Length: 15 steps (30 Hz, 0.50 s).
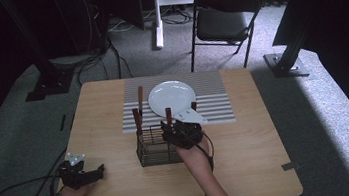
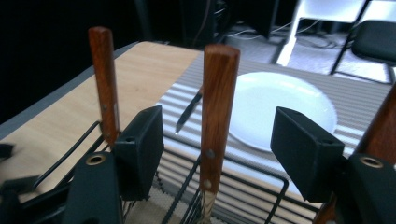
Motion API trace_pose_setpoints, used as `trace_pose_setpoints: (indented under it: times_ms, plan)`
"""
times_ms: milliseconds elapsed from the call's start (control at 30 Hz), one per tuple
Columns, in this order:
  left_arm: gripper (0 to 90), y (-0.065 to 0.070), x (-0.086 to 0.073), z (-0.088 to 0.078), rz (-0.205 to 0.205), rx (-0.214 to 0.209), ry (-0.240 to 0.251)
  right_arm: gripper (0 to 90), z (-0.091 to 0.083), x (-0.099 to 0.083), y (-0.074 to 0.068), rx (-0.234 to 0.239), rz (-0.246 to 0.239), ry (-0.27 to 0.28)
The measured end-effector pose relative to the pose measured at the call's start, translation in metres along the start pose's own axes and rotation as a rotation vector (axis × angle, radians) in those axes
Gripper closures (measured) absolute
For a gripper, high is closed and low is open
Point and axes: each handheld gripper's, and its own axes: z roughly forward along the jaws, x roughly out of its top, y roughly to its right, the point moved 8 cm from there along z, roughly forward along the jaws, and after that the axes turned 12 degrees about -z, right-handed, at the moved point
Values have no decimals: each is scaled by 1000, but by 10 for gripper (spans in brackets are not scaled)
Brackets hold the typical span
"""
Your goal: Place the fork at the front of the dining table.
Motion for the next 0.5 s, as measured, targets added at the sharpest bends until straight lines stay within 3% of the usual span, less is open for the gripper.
trace_pose_setpoints:
  times_ms: [33,267,500]
  plan:
    - [0,0,0,0,0,0,0,411,3,1,-2,-20,2,-2]
    - [0,0,0,0,-1,0,0,516,10,-6,-1,-64,47,-12]
    - [0,0,0,0,1,0,-1,591,13,-12,-4,-60,88,-17]
